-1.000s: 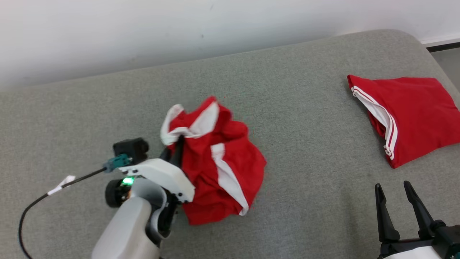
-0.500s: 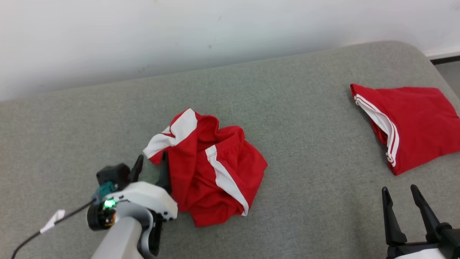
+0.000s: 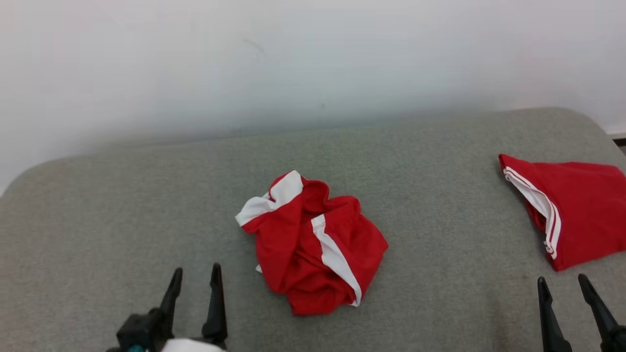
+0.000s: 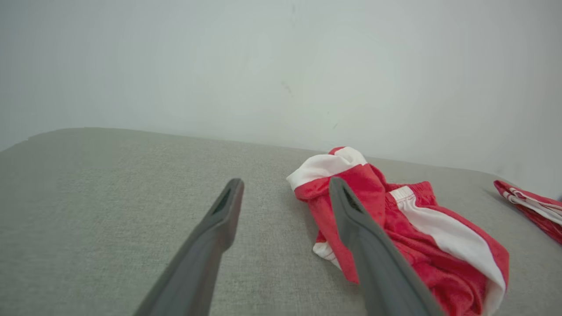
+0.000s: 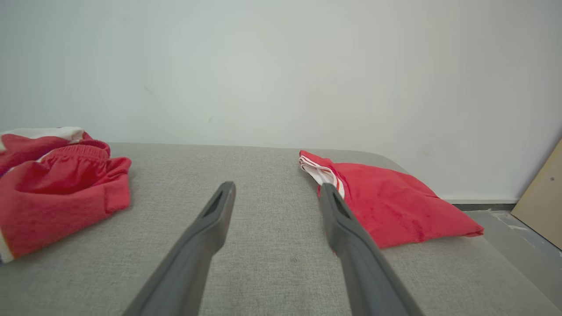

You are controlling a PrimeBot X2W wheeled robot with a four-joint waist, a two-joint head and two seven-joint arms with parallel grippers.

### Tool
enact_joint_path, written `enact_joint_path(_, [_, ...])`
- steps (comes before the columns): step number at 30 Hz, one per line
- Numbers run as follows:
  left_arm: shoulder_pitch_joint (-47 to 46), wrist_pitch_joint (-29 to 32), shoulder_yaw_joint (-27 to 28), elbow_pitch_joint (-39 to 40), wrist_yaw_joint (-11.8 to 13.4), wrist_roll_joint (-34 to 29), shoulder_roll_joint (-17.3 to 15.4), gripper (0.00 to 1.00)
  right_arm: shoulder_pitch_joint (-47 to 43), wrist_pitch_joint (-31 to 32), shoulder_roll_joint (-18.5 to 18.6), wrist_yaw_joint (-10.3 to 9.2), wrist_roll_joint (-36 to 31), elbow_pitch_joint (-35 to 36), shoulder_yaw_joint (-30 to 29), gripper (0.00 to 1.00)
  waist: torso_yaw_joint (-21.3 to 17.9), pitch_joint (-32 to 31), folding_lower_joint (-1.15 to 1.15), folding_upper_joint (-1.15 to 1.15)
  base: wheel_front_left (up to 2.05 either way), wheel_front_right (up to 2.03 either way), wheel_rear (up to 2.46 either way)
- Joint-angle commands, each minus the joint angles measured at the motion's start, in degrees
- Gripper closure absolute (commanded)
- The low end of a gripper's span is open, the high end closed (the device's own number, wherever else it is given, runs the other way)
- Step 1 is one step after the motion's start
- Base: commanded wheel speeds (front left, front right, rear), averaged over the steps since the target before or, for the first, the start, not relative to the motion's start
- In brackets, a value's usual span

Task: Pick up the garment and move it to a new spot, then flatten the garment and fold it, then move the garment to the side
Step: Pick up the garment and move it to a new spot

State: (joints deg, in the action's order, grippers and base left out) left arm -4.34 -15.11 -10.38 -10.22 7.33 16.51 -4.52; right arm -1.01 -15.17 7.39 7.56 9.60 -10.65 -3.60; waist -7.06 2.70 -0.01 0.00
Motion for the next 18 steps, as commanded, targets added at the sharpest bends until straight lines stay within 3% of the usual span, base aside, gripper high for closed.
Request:
enact_joint_path(1, [2.04,-0.01,0.7,0.8,-0.26,-1.34,0.07,0.0,-0.86,0.07,0.4,-0.16,-0.56,0.07,0.27,0.0,1.16,-1.12,0.01,0.0,0.0,0.0,0.0])
enact_joint_path(13, [12.0,-0.01,3.82,6.49,-5.19,-7.82,1.31,0.0,-3.98,0.07,-1.08,-0.16,-0.01,-1.53,2.78,0.0,3.97,-4.44,0.01,0.0,0.0,0.0,0.0])
enact_joint_path(18, [14.57,-0.01,4.98,7.64,-6.03,-8.9,1.46,0.0,-4.7,0.08,-1.97,-0.16,0.14,-2.11,3.63,0.0,4.5,-5.07,0.01,0.0,0.0,0.0,0.0])
